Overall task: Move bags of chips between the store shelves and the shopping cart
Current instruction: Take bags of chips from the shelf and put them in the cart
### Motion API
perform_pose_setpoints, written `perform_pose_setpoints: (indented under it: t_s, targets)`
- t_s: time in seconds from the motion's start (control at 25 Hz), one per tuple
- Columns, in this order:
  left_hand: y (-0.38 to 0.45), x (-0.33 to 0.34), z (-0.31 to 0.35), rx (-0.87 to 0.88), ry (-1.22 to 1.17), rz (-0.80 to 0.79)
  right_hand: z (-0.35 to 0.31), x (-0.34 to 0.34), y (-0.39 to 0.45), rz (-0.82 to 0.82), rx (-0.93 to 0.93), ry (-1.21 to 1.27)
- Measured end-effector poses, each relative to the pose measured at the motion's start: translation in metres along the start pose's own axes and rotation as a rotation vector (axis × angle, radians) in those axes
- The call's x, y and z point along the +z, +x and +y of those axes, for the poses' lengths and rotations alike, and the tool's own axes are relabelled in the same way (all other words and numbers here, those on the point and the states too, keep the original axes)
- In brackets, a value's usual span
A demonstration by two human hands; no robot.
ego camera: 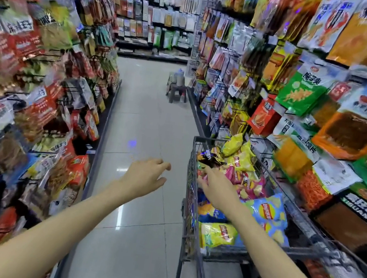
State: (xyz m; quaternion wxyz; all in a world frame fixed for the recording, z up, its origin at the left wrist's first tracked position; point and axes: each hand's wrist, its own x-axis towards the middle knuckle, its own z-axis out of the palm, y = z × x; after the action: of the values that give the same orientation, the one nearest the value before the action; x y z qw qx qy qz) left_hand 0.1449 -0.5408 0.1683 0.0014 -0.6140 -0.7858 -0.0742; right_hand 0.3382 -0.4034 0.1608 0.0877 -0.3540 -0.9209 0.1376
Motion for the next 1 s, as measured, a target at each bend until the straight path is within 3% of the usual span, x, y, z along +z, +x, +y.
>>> perform_pose_setpoints:
  t_s: [0.24, 0.52, 0.84, 1.0]
  targets:
    - [0.118, 0.039, -0.039, 0.143, 0.010, -0.105, 0.042, 0.030, 0.090, -0.055, 0.158, 0.014]
    - [0.264, 0.074, -0.079, 0.443, 0.014, -0.223, 0.070, 0.052, 0.176, -0.038, 0.470, 0.053]
    - [0.376, 0.132, -0.061, 0.600, -0.059, -0.317, 0.120, 0.088, 0.196, -0.043, 0.769, 0.118]
    - [0.438, 0.161, -0.038, 0.675, -0.067, -0.355, 0.172, 0.091, 0.225, -0.043, 0.829, 0.132]
